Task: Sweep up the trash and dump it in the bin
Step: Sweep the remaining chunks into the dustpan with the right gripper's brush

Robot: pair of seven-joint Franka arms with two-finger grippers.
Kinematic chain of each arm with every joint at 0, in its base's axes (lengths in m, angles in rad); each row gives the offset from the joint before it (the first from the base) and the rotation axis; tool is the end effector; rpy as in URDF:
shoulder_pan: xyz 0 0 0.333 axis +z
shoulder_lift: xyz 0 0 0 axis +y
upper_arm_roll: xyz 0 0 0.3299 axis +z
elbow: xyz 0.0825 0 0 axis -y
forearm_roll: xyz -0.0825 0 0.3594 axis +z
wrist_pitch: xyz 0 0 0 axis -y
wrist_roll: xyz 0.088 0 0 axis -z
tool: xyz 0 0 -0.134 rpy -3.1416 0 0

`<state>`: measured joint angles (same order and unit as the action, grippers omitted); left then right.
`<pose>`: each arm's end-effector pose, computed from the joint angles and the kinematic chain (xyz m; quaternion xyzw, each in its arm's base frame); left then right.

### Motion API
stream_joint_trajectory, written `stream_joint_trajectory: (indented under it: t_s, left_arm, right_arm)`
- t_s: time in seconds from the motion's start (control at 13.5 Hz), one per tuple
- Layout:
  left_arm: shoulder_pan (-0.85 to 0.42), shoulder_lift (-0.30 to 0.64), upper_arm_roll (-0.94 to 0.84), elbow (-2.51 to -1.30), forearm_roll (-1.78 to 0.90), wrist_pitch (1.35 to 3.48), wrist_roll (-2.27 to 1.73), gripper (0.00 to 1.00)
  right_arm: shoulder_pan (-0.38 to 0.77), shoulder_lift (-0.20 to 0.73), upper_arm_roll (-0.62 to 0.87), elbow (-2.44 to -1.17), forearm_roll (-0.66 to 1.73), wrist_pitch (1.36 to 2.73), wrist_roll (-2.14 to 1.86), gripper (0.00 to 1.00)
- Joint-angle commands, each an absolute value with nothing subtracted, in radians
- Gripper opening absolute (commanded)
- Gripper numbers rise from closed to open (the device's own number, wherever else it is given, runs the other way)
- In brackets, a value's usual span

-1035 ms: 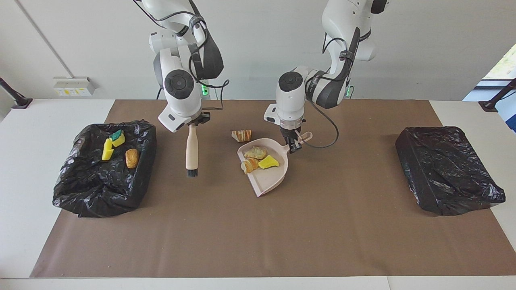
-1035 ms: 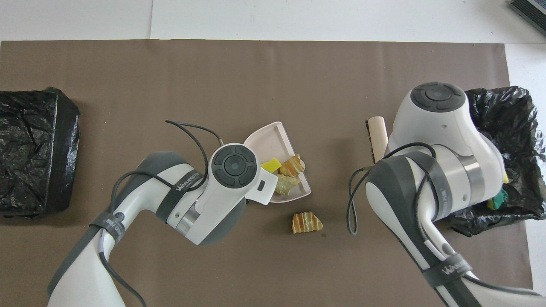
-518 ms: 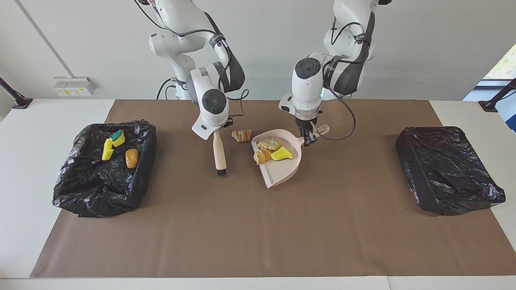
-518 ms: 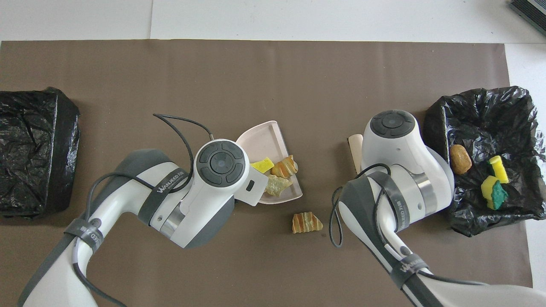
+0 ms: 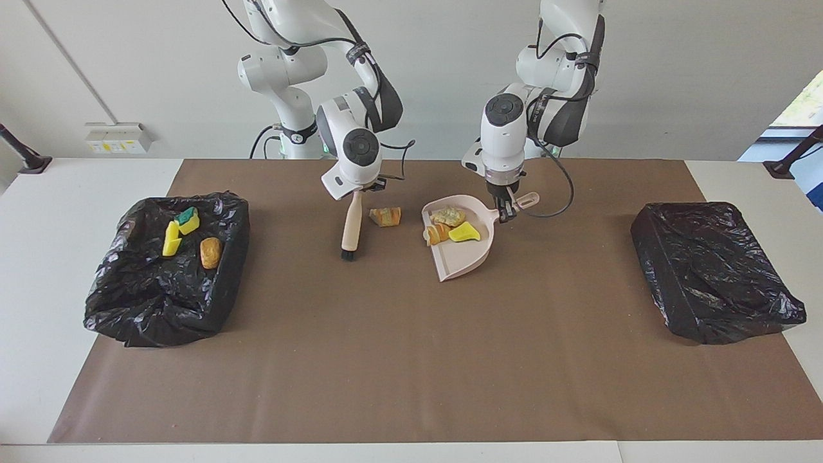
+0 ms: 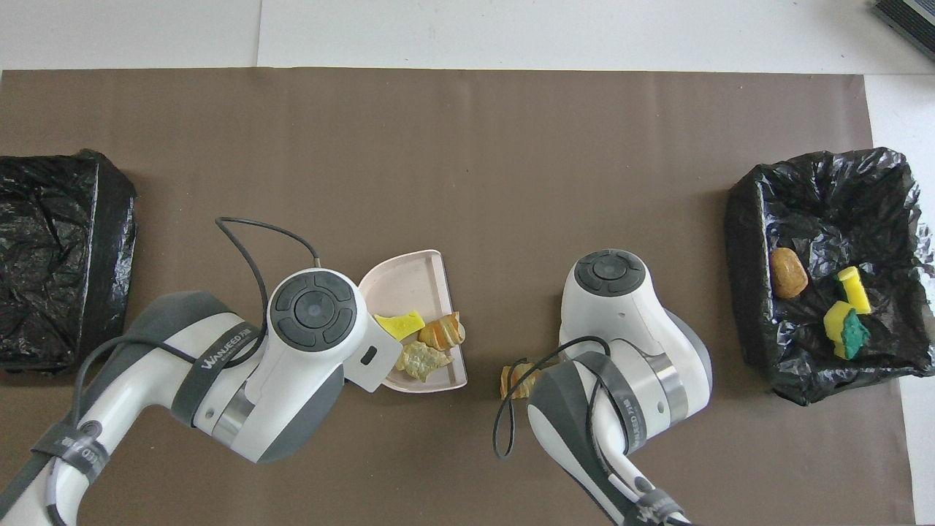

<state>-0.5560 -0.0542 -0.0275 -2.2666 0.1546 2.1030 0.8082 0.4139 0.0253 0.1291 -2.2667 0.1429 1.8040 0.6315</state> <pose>0.4025 -0.2527 0.3758 -0.7367 0.6709 0.0615 0.0585 0.3608 0.2360 0.3267 0.9654 -0.0752 -0.2366 0.0794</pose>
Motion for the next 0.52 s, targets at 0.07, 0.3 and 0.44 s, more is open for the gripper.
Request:
stream_joint_trajectory:
  t_s: [0.07,0.3,0.44]
  left_arm:
    - [-0.583,-0.115,-0.031,-2.358,0.173,2.160,0.812,0.00]
    - [-0.581,-0.114,-0.031,-2.364,0.173,2.181,0.808,0.00]
    - [-0.580,-0.114,-0.031,-2.364,0.173,2.181,0.807,0.00]
  right_arm:
    - [0.408,-0.005,0.129,-2.327,0.254,1.896,0.584,0.00]
    - [0.533,0.032,0.130,-2.324,0.404,2.020,0.545,0.00]
    - [0.596,0.054,0.130,-2.312,0.558,2.107,0.505,0.00]
